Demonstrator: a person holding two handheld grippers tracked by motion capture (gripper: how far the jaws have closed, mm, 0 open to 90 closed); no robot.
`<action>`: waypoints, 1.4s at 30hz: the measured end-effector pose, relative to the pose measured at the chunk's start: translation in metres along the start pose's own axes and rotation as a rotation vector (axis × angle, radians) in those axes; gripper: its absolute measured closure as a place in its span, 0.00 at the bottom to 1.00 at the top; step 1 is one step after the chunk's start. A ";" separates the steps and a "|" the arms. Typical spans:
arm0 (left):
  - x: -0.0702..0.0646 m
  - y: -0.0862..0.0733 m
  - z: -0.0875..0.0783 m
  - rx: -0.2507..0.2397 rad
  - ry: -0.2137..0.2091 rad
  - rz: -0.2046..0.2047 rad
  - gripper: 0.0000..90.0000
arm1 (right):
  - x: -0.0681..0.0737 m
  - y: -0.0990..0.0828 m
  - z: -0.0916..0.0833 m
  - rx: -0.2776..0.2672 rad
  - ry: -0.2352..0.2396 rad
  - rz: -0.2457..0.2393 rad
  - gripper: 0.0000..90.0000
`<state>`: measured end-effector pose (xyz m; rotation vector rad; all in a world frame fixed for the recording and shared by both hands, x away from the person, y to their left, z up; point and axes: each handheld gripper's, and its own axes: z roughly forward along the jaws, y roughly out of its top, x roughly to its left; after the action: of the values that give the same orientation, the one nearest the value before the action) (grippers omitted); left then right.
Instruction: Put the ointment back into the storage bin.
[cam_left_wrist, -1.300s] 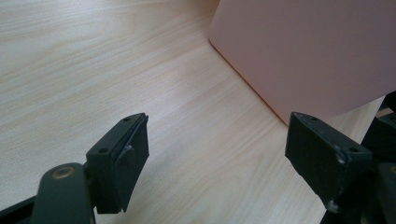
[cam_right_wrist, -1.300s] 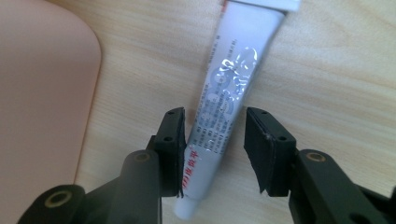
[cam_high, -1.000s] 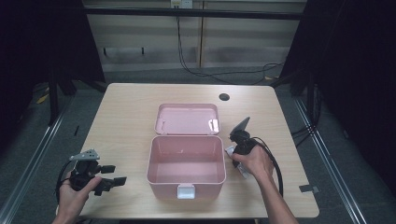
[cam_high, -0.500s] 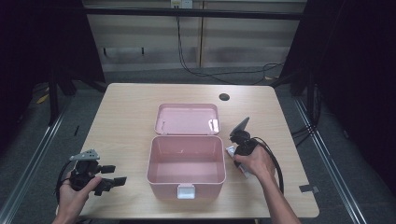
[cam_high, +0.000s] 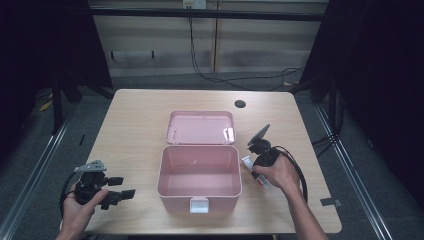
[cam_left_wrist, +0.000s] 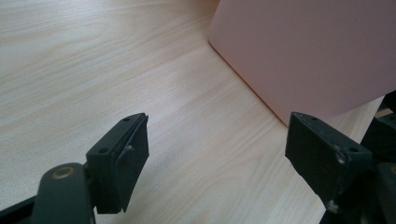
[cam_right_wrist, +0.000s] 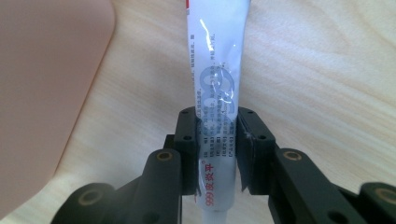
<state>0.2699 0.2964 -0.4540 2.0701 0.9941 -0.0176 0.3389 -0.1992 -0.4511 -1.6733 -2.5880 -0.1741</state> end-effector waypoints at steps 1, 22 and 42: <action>0.000 0.000 0.000 0.000 0.000 0.000 0.24 | -0.001 -0.001 -0.001 -0.005 0.005 -0.008 0.80; 0.000 0.000 0.000 0.000 0.003 0.000 0.24 | -0.007 -0.020 -0.031 -0.039 0.003 -0.121 0.80; 0.000 0.000 0.001 0.001 0.003 -0.001 0.24 | -0.004 -0.033 -0.046 0.008 0.009 -0.235 0.80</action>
<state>0.2705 0.2963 -0.4543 2.0704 0.9973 -0.0160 0.3099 -0.2225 -0.4079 -1.3575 -2.7680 -0.1799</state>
